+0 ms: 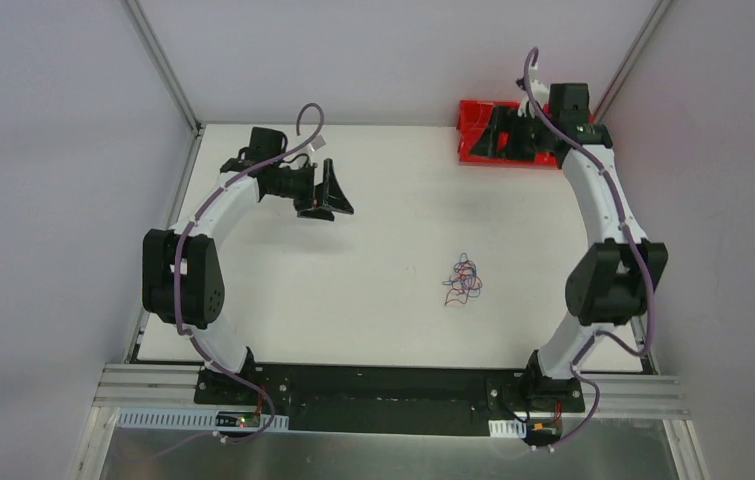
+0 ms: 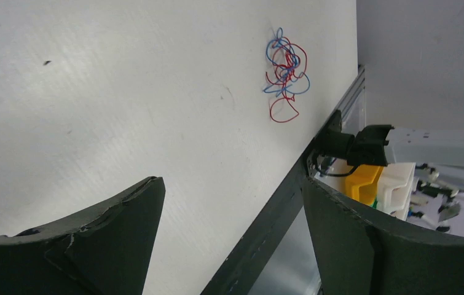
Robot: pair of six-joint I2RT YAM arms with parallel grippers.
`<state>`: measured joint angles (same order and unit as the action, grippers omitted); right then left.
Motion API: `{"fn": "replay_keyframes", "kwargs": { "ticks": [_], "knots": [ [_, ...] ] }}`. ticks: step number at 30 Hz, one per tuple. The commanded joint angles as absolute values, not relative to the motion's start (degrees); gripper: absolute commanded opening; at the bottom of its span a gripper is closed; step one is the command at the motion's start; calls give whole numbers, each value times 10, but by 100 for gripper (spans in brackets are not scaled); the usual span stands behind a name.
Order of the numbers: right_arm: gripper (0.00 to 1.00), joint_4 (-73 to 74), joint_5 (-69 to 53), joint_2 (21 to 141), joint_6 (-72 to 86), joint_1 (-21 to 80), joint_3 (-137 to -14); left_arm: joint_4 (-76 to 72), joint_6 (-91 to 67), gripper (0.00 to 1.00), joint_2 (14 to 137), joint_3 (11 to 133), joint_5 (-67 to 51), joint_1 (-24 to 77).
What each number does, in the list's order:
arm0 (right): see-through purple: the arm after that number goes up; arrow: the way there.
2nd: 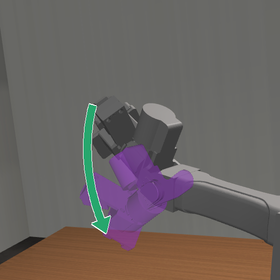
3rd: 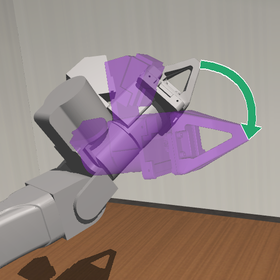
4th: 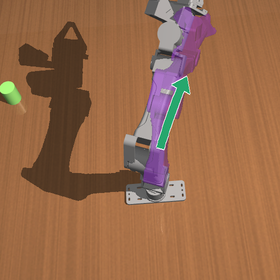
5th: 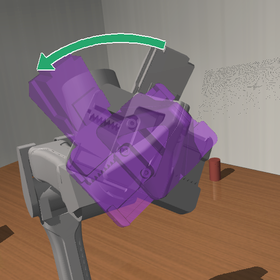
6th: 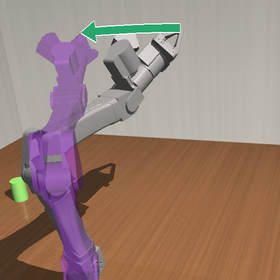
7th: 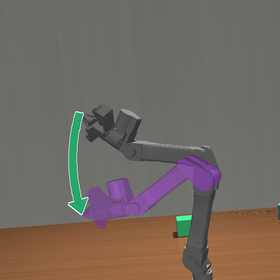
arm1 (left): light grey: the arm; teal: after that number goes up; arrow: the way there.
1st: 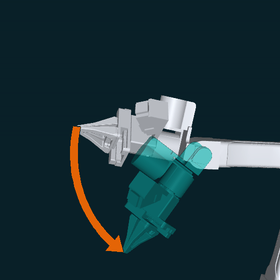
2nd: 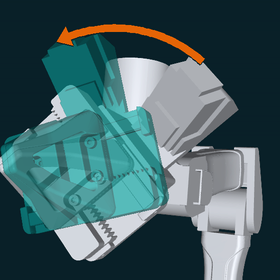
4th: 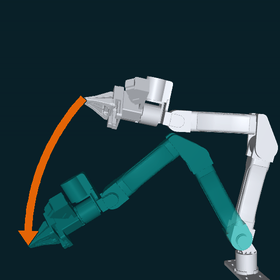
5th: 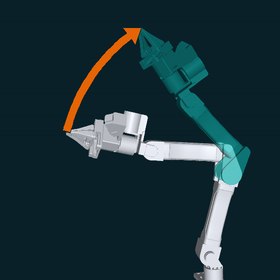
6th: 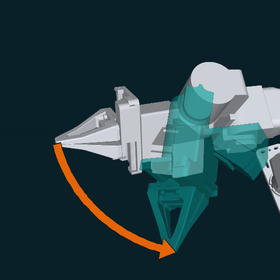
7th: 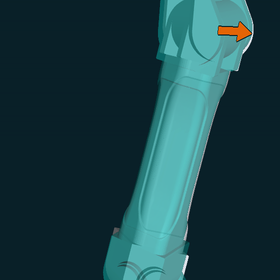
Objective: Untangle the cables
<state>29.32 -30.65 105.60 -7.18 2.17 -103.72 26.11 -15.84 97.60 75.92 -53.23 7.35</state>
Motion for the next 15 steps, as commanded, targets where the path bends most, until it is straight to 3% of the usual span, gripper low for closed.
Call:
{"fn": "replay_keyframes", "kwargs": {
  "ticks": [1,5,9,15],
  "knots": [
    [86,537,-374,950,-220,28,-878,265,-100,84,936,745,-522,131],
    [83,580,-349,887,-287,53,-742,265,-100,84,934,737,-518,160],
    [82,496,-306,842,-278,85,-633,265,-97,84,932,732,-516,169],
    [79,379,-221,902,-232,154,-586,271,-88,85,927,721,-507,169]
  ]
}}
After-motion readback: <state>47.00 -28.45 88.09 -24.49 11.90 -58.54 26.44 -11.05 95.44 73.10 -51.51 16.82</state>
